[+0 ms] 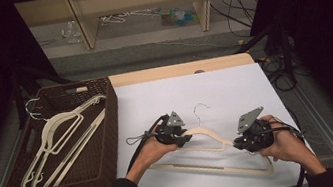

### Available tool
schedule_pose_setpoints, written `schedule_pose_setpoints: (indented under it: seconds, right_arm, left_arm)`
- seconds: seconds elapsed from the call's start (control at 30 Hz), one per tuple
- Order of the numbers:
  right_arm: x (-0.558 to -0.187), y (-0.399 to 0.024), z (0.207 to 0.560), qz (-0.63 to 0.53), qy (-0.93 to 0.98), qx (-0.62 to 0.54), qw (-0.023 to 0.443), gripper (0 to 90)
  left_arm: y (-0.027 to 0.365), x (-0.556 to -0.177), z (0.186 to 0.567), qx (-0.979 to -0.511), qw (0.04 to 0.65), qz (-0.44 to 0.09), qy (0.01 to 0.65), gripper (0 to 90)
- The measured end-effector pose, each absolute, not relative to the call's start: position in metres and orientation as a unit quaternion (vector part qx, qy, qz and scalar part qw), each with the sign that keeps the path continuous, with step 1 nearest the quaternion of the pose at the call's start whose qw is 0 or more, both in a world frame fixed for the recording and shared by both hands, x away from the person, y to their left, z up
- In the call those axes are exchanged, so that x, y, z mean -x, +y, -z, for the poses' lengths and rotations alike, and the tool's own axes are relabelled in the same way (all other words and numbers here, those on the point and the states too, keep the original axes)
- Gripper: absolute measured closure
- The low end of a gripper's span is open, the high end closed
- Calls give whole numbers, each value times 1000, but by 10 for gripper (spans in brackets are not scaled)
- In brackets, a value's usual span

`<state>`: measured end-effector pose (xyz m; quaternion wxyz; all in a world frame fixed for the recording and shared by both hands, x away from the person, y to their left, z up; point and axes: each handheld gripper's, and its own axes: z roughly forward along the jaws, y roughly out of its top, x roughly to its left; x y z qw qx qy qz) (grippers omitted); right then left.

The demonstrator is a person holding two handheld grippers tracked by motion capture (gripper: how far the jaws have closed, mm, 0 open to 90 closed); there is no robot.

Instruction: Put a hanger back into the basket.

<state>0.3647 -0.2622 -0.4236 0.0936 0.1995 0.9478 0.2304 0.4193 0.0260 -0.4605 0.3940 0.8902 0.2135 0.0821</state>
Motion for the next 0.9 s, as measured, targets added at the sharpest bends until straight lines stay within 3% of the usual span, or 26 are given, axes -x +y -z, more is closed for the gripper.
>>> schedule_pose_setpoints:
  seconds: [0.2, 0.4, 0.53, 0.9]
  right_arm:
    - [-362, -265, 419, -256, 943, -195, 89, 780]
    - [-355, -268, 407, -294, 921, -236, 98, 525]
    - [-349, -266, 397, -329, 907, -237, 115, 436]
    - [-335, -260, 387, -343, 903, -228, 121, 407]
  left_arm:
    - [40, -401, 436, -890, 408, -63, 196, 748]
    - [58, -379, 420, -883, 420, -60, 200, 779]
    - [68, -365, 415, -881, 426, -47, 199, 808]
    - [77, -339, 411, -877, 435, -27, 201, 851]
